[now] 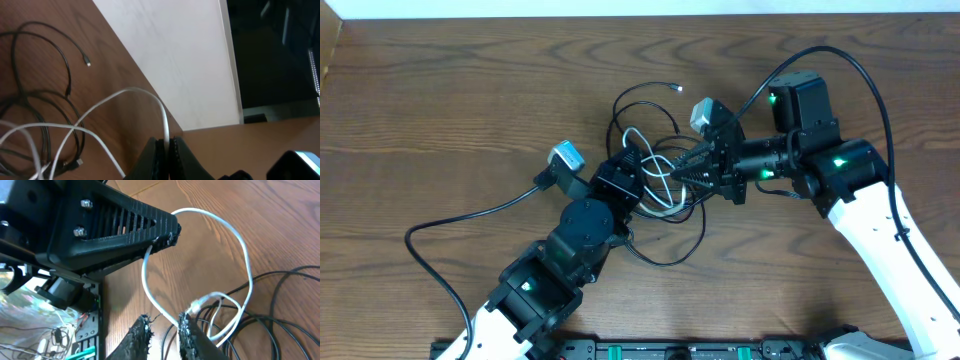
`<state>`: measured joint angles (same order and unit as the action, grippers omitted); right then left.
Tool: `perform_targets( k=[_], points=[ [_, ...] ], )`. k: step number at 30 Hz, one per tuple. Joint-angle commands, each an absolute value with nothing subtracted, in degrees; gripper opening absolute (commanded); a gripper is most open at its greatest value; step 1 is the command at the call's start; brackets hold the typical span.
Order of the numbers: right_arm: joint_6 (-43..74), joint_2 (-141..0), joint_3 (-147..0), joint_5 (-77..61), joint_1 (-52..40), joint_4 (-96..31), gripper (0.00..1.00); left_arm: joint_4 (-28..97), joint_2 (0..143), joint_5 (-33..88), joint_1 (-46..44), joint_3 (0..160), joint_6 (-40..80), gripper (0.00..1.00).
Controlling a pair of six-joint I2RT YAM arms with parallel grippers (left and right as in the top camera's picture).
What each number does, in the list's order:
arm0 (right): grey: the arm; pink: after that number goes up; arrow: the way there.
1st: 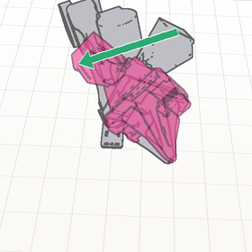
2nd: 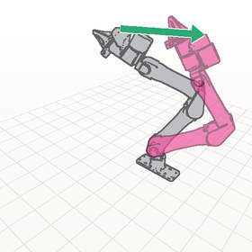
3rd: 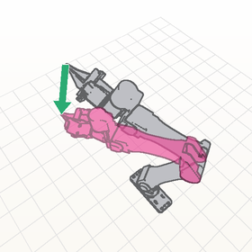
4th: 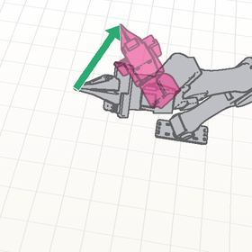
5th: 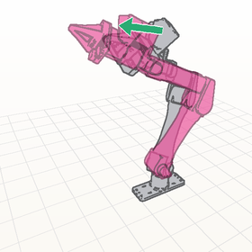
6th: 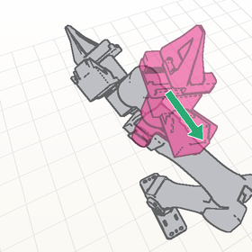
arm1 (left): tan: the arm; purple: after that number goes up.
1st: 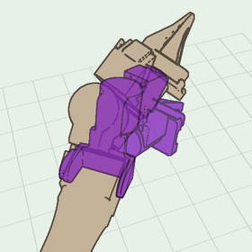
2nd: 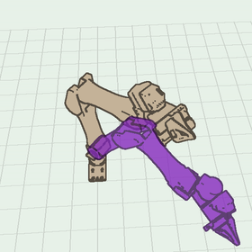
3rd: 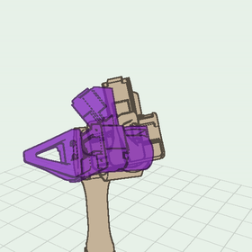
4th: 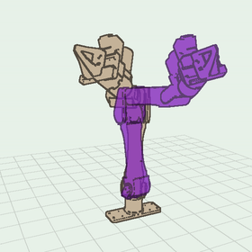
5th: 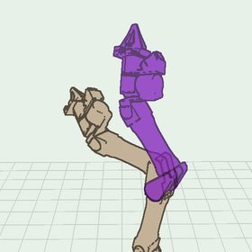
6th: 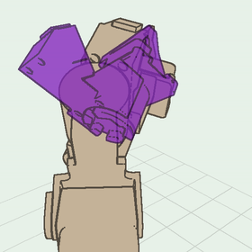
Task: Untangle cables
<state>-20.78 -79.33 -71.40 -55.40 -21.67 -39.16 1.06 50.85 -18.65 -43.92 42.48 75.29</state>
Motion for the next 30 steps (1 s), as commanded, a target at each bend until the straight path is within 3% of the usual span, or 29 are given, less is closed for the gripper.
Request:
perform_targets(
  k=[1,4,6,9,14,19,30],
  points=[
    [-20.82,-78.76,-71.24,-53.36,-21.96,-39.53,0.2,0.86,50.87,-17.58,-43.68,42.76,76.18,0.08],
    [-12.58,-78.76,-71.22,-47.05,-21.96,-40.38,0.29,1.3,50.87,-17.58,-43.68,42.76,76.12,0.08],
    [-5.74,-78.76,-71.22,-41.67,-21.96,-41.3,0.41,2.81,50.92,-17.58,-43.68,42.76,76.14,0.08],
    [0.67,-78.76,-71.22,-37.43,-22.0,-43.2,0.47,7.01,51.33,-17.47,-43.7,42.76,76.16,0.08],
    [8.43,-78.76,-71.18,-33.06,-22.13,-46.19,0.73,12.97,53.56,-16.95,-43.7,42.76,76.16,0.08],
    [17.52,-78.76,-71.13,-28.97,-22.2,-49.43,0.79,15.66,57.8,-15.57,-43.7,42.76,76.14,0.08],
    [20.38,-79.24,-64.29,-26.28,-22.22,-44.88,0.86,15.33,71.81,-14.35,-43.75,42.76,76.18,0.08]
  ],
)
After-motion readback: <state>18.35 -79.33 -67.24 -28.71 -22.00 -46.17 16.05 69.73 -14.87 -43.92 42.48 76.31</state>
